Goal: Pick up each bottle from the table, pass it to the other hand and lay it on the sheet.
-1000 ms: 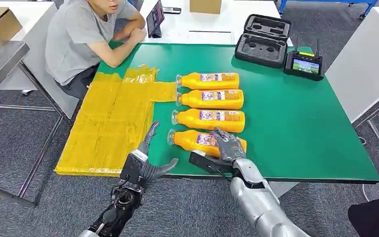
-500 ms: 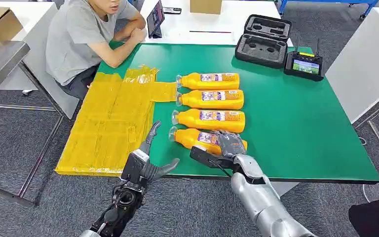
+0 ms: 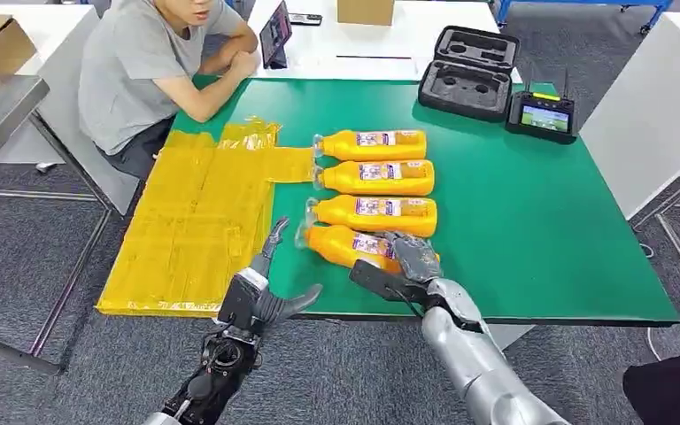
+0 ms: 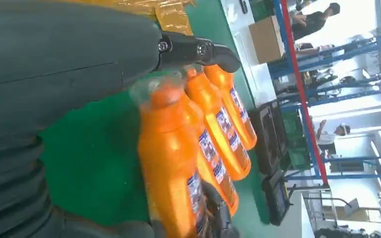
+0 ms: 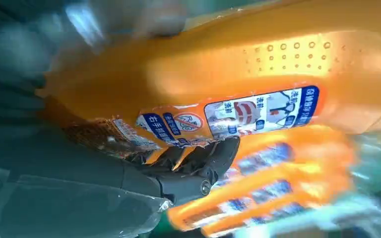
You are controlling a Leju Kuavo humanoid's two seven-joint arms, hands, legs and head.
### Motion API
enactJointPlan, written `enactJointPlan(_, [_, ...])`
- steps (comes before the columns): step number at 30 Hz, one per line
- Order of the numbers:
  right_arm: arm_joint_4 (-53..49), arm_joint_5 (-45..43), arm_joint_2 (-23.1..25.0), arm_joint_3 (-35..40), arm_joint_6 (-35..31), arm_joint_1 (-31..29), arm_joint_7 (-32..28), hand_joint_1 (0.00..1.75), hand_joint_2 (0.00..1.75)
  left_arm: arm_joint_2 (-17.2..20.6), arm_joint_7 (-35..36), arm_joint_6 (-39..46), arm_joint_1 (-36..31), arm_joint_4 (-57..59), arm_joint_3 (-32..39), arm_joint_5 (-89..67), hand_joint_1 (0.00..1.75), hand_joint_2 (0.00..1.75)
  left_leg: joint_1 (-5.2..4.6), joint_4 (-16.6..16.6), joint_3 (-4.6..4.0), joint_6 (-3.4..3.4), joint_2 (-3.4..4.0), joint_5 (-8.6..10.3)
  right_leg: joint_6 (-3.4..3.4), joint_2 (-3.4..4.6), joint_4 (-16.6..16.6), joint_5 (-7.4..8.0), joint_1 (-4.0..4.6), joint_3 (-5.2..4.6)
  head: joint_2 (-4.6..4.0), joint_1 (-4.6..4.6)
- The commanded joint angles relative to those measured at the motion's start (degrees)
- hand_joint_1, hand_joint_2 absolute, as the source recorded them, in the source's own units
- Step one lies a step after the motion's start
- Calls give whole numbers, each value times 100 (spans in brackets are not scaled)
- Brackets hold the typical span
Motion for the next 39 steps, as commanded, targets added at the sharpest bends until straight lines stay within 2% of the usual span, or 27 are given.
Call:
enactJointPlan(1, [-395,-1081,226,-690,-110,294,-842,175,175,132,11,103,-57,-49,-86,-2,0,175,5,9,-28,-11,-9,7,-14,-14,9,3,6,-26,0,-2])
enactJointPlan(12, [-593,-2054,293,-1024,-339,424,-1436,175,175,156,11,120,-65,-102,-29,-5,0,175,0,4,-59,-12,-9,11,-5,-10,11,0,-1,-51,0,-2])
enactJointPlan(20, [-593,-2054,293,-1024,-339,424,-1436,175,175,156,11,120,-65,-102,-29,-5,0,175,1,8,-78,-15,-7,10,-9,-9,14,0,0,-71,0,-2])
enactJointPlan(23, [-726,-2340,345,-1108,-496,464,-1686,175,175,164,11,110,-51,-100,-9,35,0,175,0,3,-79,-13,-9,12,-5,-9,10,2,0,-73,0,-2])
enactJointPlan(25, [-1108,-2691,343,-938,-341,607,-1742,175,175,154,11,-89,-66,-30,27,173,0,175,-1,4,-82,-13,-9,12,-6,-10,13,1,-1,-75,0,-2])
enactJointPlan(28, [-1707,-3288,242,-294,-74,860,-1742,175,175,126,11,-676,-152,164,62,466,0,175,1,10,-81,-15,-6,7,-8,-8,16,-3,1,-74,0,-2])
enactJointPlan(32, [-2689,-3949,27,768,-666,1140,-1742,175,175,56,11,-1298,-360,608,33,781,0,175,1,12,-86,-15,-9,8,-8,-11,18,-3,1,-78,0,-2])
enactJointPlan(34, [-2881,-4051,-3,981,-820,1161,-1742,175,175,53,11,-1454,-394,695,5,862,0,175,1,12,-89,-15,-9,8,-9,-11,18,-2,1,-83,0,-2])
enactJointPlan(39, [-2881,-4051,-3,981,-820,1161,-1742,175,175,53,11,-1454,-394,695,5,862,0,175,0,1,-91,-11,-17,15,-3,-18,8,1,-1,-84,0,-2])
